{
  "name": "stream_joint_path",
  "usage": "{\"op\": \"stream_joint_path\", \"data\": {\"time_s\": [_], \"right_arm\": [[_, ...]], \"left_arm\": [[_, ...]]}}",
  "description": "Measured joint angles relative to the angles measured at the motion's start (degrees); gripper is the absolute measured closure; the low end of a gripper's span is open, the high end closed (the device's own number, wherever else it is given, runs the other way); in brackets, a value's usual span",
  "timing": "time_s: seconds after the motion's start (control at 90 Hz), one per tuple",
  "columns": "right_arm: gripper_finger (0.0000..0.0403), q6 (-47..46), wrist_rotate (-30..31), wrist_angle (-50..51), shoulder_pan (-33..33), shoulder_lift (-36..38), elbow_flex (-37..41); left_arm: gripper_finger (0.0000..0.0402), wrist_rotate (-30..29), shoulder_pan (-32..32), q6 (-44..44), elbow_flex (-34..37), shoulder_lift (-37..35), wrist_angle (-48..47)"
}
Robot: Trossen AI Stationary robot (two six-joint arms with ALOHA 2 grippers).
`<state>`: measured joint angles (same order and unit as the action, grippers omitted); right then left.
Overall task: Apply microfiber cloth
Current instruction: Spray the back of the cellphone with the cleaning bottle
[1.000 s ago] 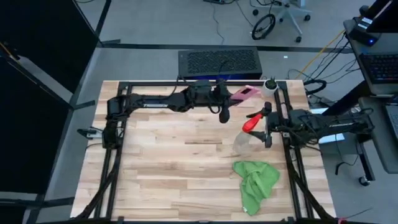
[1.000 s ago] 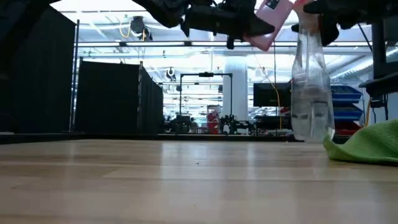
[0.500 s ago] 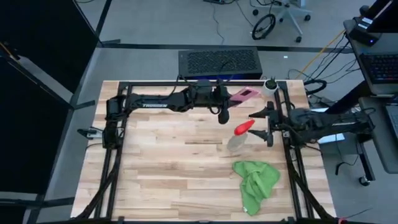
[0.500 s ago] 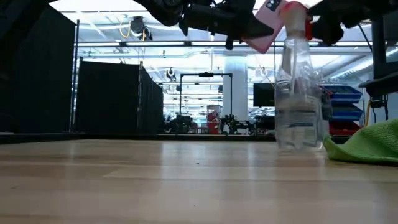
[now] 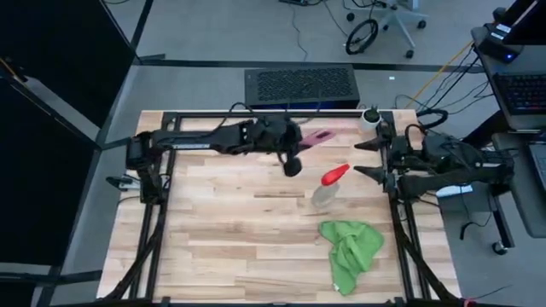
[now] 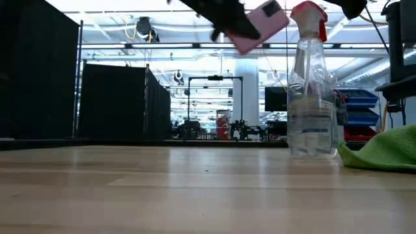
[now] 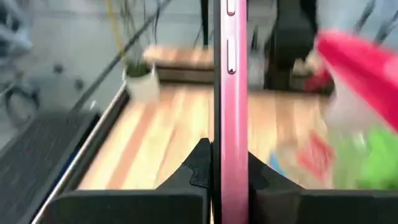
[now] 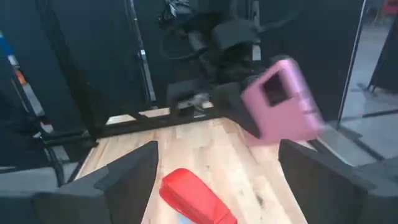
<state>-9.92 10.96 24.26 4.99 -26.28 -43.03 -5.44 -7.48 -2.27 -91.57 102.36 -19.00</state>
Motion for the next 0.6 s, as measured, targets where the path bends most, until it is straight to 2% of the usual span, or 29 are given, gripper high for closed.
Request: {"op": "stream_joint_path", "data": {"time_s": [0.1,0.244,0.433,0.6], "right_arm": [[0.0089,-1.3,-0.3,2.0,0.0,-0.4,0.0],[0.0089,-1.4,-0.3,2.5,0.0,-0.7,0.0],[0.0089,-1.7,-1.0,1.3,0.0,-0.7,0.0],[0.009,-3.2,-4.0,1.1,0.0,-0.8,0.0]], "left_arm": [[0.0397,-3.5,2.3,4.5,0.2,-2.0,-14.5],[0.0397,-4.0,5.9,11.4,1.9,-2.1,-23.7],[0.0397,-0.5,10.1,20.2,9.8,-2.0,-20.1],[0.0397,4.9,13.0,29.7,20.8,-2.0,-5.4]]}}
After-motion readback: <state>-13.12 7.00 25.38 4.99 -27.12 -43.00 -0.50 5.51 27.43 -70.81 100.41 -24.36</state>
